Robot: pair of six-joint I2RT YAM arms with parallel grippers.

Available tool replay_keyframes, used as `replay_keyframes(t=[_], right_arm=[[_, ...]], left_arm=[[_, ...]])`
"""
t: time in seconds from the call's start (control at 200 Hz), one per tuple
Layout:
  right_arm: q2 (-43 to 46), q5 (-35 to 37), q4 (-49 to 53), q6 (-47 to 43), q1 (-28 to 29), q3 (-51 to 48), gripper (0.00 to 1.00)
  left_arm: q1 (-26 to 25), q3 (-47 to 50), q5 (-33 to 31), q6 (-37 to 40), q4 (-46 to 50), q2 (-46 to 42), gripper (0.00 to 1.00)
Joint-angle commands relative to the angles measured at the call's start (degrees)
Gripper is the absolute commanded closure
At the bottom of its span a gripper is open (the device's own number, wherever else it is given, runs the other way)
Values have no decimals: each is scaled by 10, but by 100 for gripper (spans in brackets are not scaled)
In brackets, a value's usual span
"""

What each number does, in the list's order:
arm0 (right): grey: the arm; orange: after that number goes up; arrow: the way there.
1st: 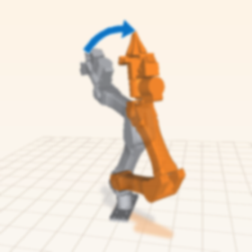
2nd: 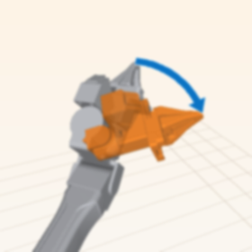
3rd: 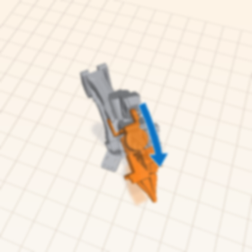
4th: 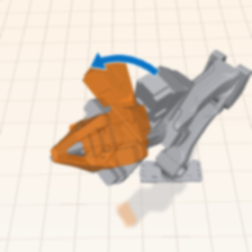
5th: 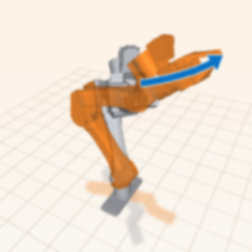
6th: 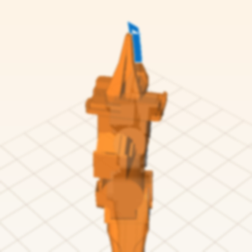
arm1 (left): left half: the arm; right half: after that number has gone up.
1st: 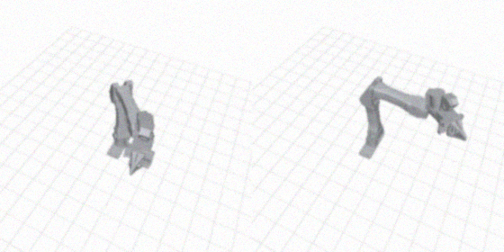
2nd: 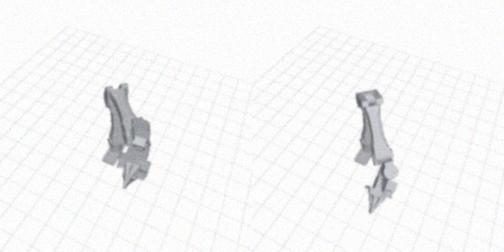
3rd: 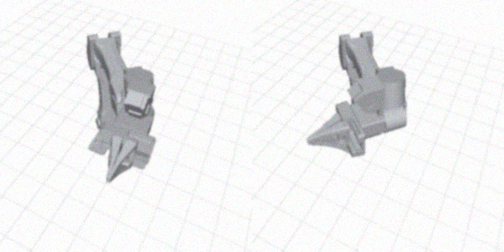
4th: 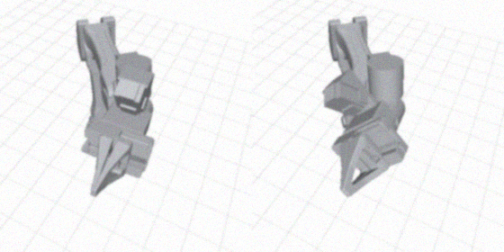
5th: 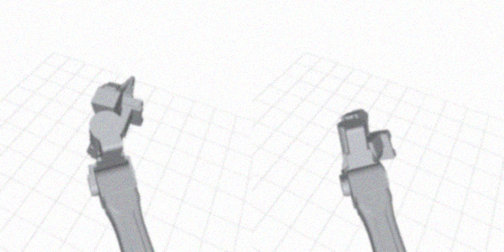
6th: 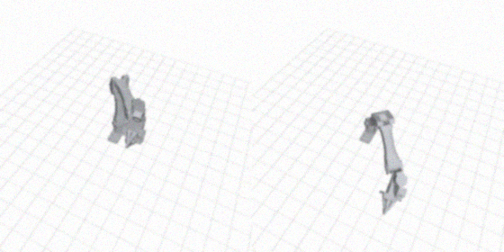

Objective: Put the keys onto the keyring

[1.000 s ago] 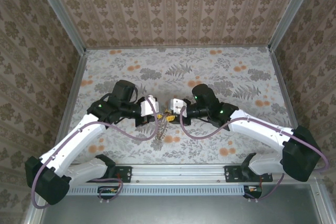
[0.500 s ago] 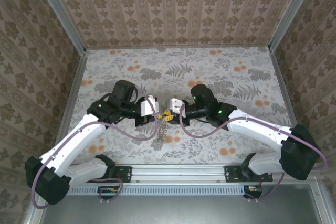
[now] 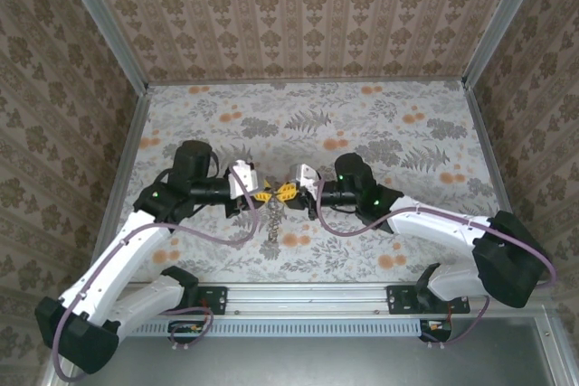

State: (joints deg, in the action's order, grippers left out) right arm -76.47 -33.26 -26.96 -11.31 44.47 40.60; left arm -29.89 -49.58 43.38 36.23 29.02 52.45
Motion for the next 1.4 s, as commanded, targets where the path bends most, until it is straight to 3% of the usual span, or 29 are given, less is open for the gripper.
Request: replay_keyframes(t=[0.0, 0.37, 0.625, 0.725, 0.795, 0.9, 1.025, 1.125, 1.255, 1.305, 1.395], right_arm=[[-3, 9, -179, 87, 0, -29, 100], [-26, -16, -252, 93, 3, -35, 100], [-61, -23, -346, 123, 8, -40, 100], [-68, -25, -364, 128, 9, -41, 100], [-68, -27, -368, 126, 11, -43, 100], [-63, -28, -365, 119, 10, -44, 100], [-59, -31, -362, 118, 10, -41, 100], [-59, -33, -366, 118, 11, -40, 100], [-62, -41, -370, 116, 10, -37, 100], [-60, -40, -356, 109, 11, -36, 100], [-39, -35, -252, 47, 11, -26, 85]], left_arm=[[14, 17, 25, -26, -25, -18, 73], [16, 33, 43, -59, -85, -14, 68], [16, 37, 49, -51, -86, -16, 87], [17, 39, 51, -52, -82, -16, 89], [17, 42, 49, -51, -79, -19, 88], [19, 48, 36, -51, -77, -27, 76], [25, 55, 31, -52, -75, -37, 76], [28, 53, 39, -50, -71, -37, 80], [29, 40, 55, -45, -60, -32, 100], [30, 33, 58, -36, -50, -30, 100], [30, 20, 55, -13, -25, -25, 100]])
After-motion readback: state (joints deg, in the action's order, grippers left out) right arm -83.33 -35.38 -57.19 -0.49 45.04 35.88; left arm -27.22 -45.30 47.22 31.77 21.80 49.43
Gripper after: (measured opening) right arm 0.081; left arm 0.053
